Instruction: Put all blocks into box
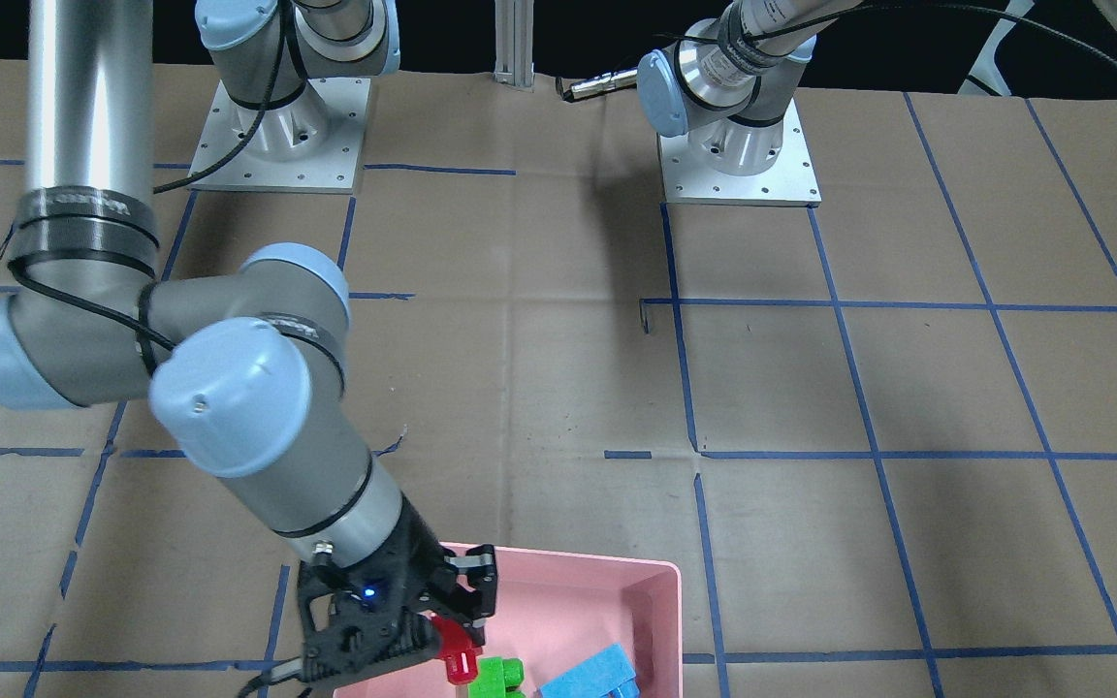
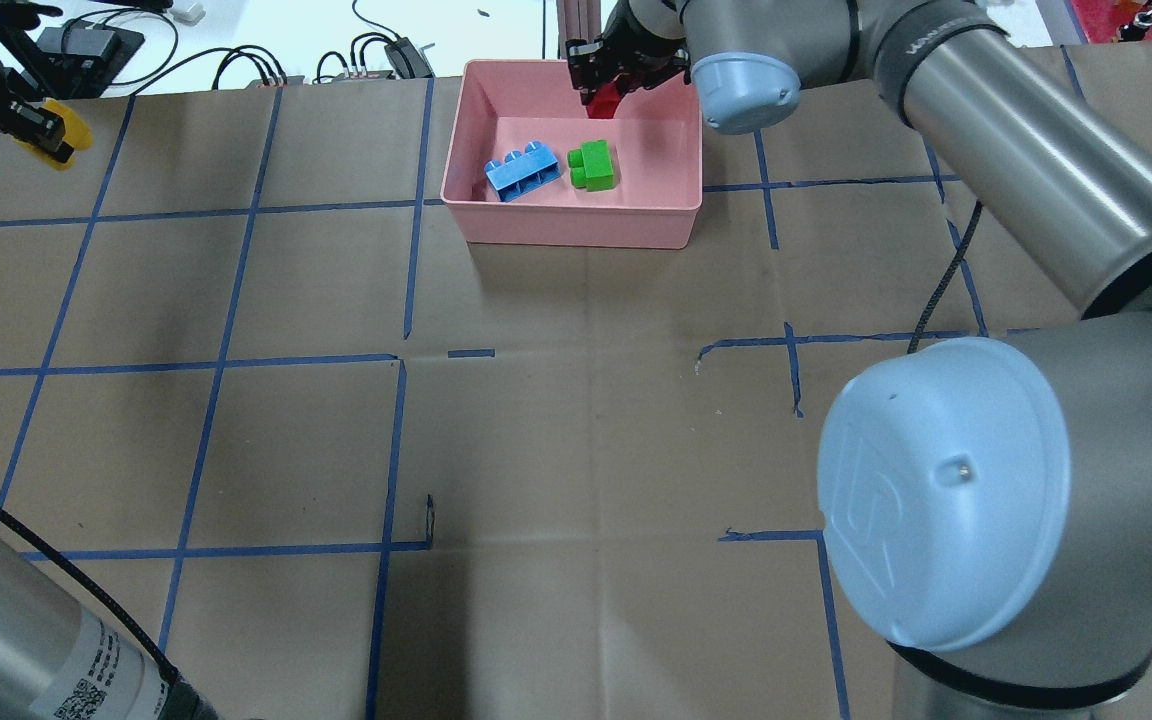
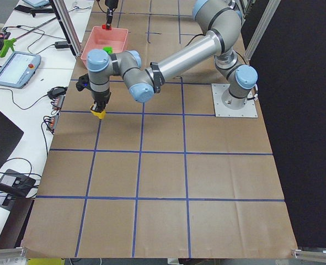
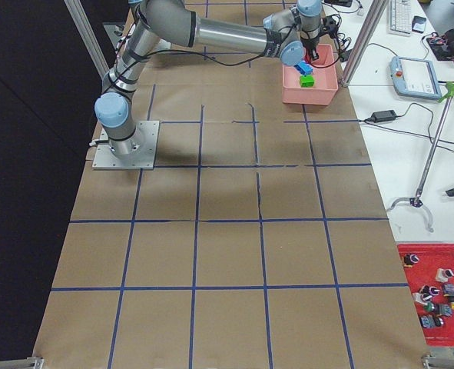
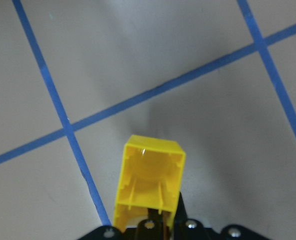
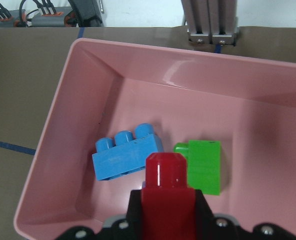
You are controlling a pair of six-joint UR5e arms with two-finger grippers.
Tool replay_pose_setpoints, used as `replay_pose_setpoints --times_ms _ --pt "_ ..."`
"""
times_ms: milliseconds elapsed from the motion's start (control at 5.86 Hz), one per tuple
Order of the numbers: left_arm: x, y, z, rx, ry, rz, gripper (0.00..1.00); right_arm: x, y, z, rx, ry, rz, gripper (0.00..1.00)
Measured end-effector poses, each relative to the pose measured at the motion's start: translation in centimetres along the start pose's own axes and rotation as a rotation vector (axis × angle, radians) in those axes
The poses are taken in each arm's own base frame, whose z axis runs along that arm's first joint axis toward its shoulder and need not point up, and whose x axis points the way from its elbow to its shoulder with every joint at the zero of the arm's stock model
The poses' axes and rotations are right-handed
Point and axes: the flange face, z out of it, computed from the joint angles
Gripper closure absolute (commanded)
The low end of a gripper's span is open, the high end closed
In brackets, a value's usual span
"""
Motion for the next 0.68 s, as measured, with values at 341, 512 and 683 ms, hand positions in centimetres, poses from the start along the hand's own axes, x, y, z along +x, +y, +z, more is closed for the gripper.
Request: replay_pose_setpoints --times_ms 341,512,683 --pt "8.8 -6.5 -1.8 0.018 0.034 -0.190 1.00 -0.7 0.2 0.8 -0.002 -0.008 0.017 0.01" --pt "15.0 -10.0 -1.6 0.027 0.059 -0.285 1.00 -0.1 0.1 0.4 -0.004 -0.008 0.020 0.01" --pt "21.3 -13.3 -1.8 0.040 0.081 -0.364 1.00 0.7 -0.2 -0.3 0.001 -0.001 0.028 0.01"
